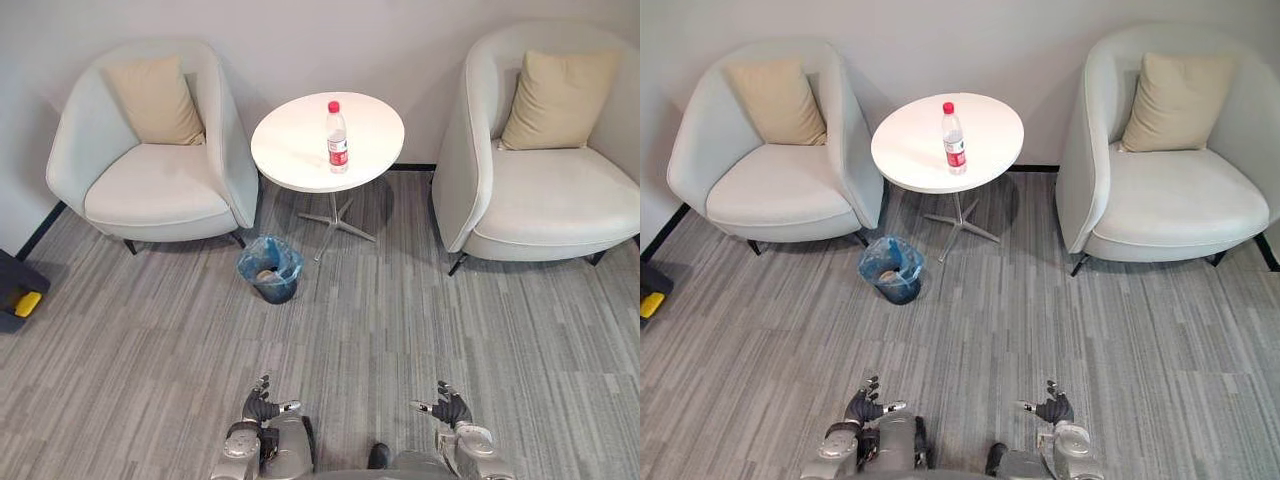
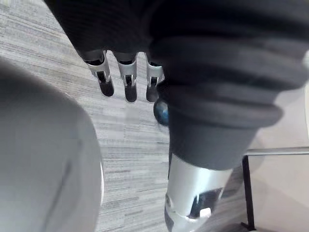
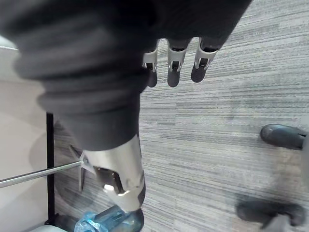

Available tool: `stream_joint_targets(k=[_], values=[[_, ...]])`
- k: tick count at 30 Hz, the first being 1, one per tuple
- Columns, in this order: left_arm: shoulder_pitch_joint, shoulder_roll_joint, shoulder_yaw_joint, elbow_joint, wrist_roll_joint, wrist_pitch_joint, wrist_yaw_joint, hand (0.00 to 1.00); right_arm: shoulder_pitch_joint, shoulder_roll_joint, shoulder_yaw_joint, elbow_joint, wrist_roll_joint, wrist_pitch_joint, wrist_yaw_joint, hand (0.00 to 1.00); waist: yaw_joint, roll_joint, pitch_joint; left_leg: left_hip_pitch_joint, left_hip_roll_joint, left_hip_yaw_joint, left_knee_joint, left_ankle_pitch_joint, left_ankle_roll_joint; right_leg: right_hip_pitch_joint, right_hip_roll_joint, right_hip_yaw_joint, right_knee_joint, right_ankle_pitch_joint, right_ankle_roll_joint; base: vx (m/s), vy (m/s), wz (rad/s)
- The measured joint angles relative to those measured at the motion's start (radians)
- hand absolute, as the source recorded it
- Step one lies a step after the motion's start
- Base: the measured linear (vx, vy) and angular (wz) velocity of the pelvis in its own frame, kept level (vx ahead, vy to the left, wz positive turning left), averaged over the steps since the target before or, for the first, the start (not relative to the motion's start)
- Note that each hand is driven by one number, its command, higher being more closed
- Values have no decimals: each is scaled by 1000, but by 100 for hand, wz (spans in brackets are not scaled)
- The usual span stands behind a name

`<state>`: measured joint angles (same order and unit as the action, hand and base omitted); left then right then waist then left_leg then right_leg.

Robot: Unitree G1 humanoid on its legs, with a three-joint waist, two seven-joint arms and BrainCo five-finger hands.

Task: Gather rubbish on tea table into small bin, then transfer packed bag to large trash can.

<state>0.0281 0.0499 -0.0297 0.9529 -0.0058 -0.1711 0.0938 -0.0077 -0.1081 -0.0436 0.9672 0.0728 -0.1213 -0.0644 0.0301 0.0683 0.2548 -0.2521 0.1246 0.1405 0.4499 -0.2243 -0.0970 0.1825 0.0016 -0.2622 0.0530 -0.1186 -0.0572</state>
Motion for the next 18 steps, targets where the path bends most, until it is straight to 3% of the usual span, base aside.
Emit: stream_joint_targets(k=[2, 4, 5, 7, 9, 10, 11, 12, 14, 15, 17, 18], values=[[1, -9, 0, 0, -1, -1, 0, 0, 7, -5, 2, 2, 0, 2, 0, 0, 19, 12, -3, 24, -32, -4, -217, 131, 19, 31, -1, 26, -13, -30, 39, 348, 192, -32], [4, -1, 1, 1, -1, -2, 0, 0, 5, 9, 12, 4, -3, 3, 1, 0, 24, 0, -12, 34, -47, -6, -191, 214, 85, 52, -18, 54, 2, -76, 70, 421, 211, -27], [-5, 16, 2, 0, -1, -2, -2, 0, 3, 26, 12, 4, -3, 4, 2, 0, 28, -33, -15, 22, -71, 4, -139, 169, 114, 51, -52, 59, 42, -118, 88, 417, 170, -16], [-11, 27, 1, 0, -1, -2, -1, 0, 6, 34, 12, 16, -4, 5, 2, 0, 39, -64, -22, 18, -91, 27, -76, 85, 127, 6, -92, 86, 173, -166, 108, 434, 152, -26], [-11, 34, 0, 6, -2, 0, -1, 0, -15, 29, 12, 28, -8, 11, 4, 0, 39, -69, -20, 66, -107, 48, -80, 36, 145, -130, -138, 131, 507, -162, 157, 425, 193, -24], [-9, 48, -11, 11, -2, 7, -3, 0, -24, 27, 9, 46, -17, 15, 10, 0, 20, -79, -15, 140, -135, 43, -114, 18, 159, -217, -189, 130, 748, -129, 200, 354, 146, 15], [-7, 53, -21, 12, -2, 9, -3, 0, -23, 22, 7, 52, -26, 16, 15, 0, 8, -81, -13, 179, -145, 36, -125, 9, 167, -238, -202, 126, 820, -140, 186, 558, 192, 35], [0, 56, -35, 11, -4, 9, -6, 0, -15, 9, 2, 57, -2, 23, 45, 0, 2, -78, -16, 245, -150, 33, -139, -6, 171, -268, -210, 112, 876, -173, 143, 483, 93, 41], [4, 59, -33, 11, -6, 8, -6, 0, -5, -2, 1, 60, 27, 19, 71, 0, -12, -68, -20, 312, -149, 17, -167, -21, 172, -325, -204, 58, 806, -207, 114, 475, 52, 37], [1, 60, -23, 11, -11, 8, -6, 0, -6, 0, 1, 57, 40, 16, 76, 0, -15, -73, -23, 340, -137, 3, -183, -21, 171, -370, -173, 39, 714, -207, 113, 474, -10, 31], [-7, 57, -17, 9, -15, 8, -6, 0, -5, 0, -7, 57, 45, 12, 88, 0, -18, -55, -15, 378, -107, -3, -209, -30, 148, -430, -112, 46, 542, -181, 94, 466, -35, 25], [-3, 55, -15, 10, -15, 8, -7, 0, -5, 0, -22, 57, 47, 10, 88, 0, -18, -53, -14, 412, -92, -5, -224, -45, 122, -451, -80, 57, 414, -118, 86, 477, -84, 14]])
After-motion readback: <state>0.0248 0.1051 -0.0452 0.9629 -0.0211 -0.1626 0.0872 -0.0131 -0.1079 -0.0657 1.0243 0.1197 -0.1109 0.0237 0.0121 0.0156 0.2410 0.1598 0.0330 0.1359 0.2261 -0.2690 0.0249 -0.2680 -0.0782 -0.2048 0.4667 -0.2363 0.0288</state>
